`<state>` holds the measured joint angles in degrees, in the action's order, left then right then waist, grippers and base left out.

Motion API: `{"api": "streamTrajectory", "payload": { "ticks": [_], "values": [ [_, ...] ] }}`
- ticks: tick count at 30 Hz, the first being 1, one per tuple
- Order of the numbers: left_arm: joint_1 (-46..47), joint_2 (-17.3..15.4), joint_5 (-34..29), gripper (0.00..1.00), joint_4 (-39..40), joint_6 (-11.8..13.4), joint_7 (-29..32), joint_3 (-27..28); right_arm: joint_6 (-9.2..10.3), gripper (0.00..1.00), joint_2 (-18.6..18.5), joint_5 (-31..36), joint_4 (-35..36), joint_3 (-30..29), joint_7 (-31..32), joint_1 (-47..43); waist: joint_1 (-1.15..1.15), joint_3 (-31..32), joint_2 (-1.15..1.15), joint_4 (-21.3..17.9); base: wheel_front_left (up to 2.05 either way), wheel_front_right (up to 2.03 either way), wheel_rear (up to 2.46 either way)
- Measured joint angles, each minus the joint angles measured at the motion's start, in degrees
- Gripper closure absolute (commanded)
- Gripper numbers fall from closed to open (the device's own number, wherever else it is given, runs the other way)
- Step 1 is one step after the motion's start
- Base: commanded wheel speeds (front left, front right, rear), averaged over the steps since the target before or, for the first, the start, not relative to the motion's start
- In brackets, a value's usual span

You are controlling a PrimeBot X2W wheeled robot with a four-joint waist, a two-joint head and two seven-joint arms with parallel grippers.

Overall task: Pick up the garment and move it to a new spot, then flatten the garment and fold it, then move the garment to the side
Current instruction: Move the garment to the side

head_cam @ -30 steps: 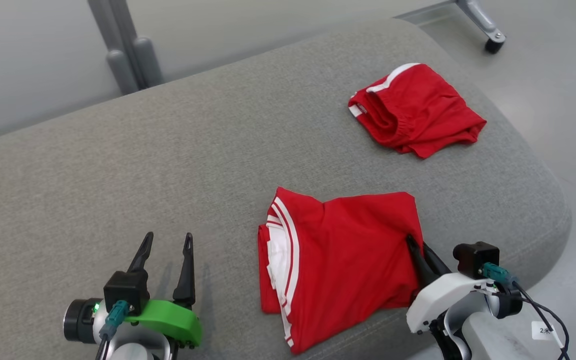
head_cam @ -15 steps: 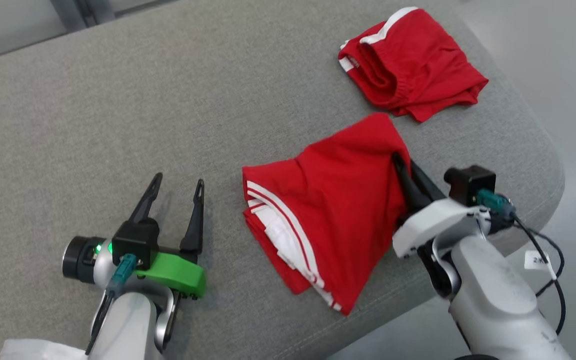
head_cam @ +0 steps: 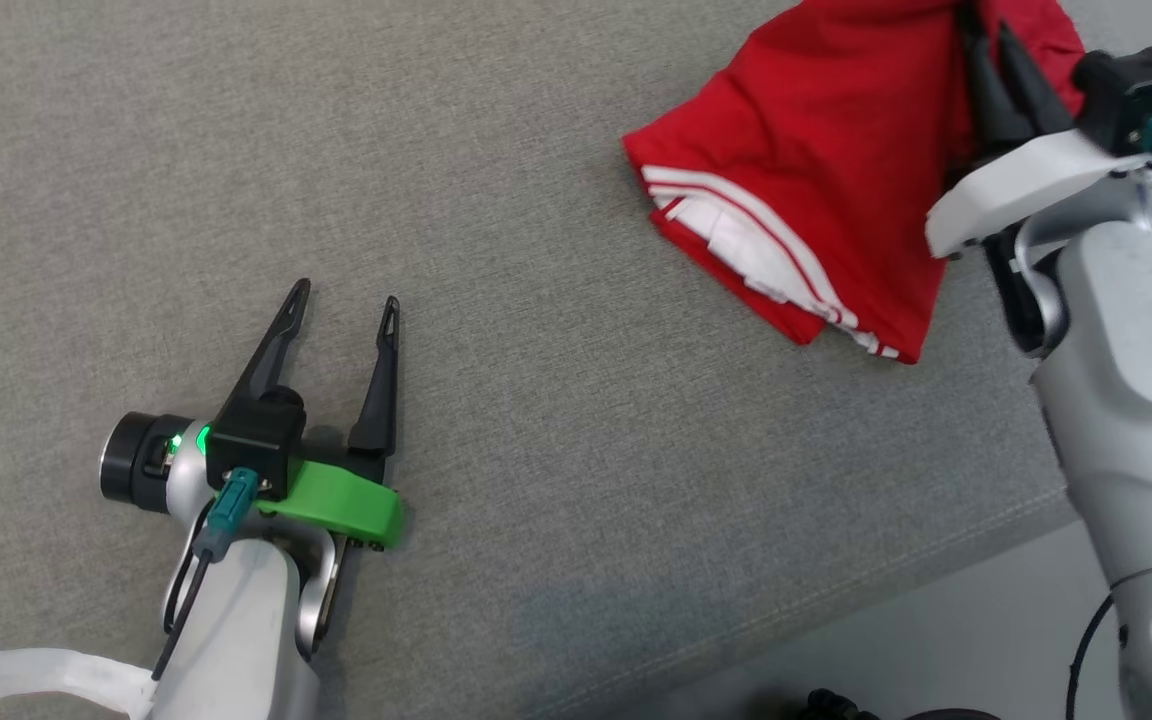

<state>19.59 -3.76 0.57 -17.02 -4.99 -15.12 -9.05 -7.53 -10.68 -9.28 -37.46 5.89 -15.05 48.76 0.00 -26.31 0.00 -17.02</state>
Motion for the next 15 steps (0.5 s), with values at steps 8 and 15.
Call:
{"api": "streamTrajectory", "payload": {
  "ticks": [8, 15],
  "values": [
    [0.12, -0.26, -0.05, 0.0, 0.26, 0.04, -0.08, -0.14, -0.01, 1.0, -8.48, 3.99, -6.53, -7.82, 0.0, 3.16, 0.0, -1.14, 0.0, 2.52, 0.0, 0.0, 0.0],
    [0.15, -0.54, -0.18, 0.0, 0.14, 0.22, -0.07, -0.22, -0.01, 0.0, -11.35, 9.9, -11.6, -14.28, 0.0, 5.09, 0.0, -1.33, 0.0, 4.33, 0.0, 0.0, 0.0]
  ]
}}
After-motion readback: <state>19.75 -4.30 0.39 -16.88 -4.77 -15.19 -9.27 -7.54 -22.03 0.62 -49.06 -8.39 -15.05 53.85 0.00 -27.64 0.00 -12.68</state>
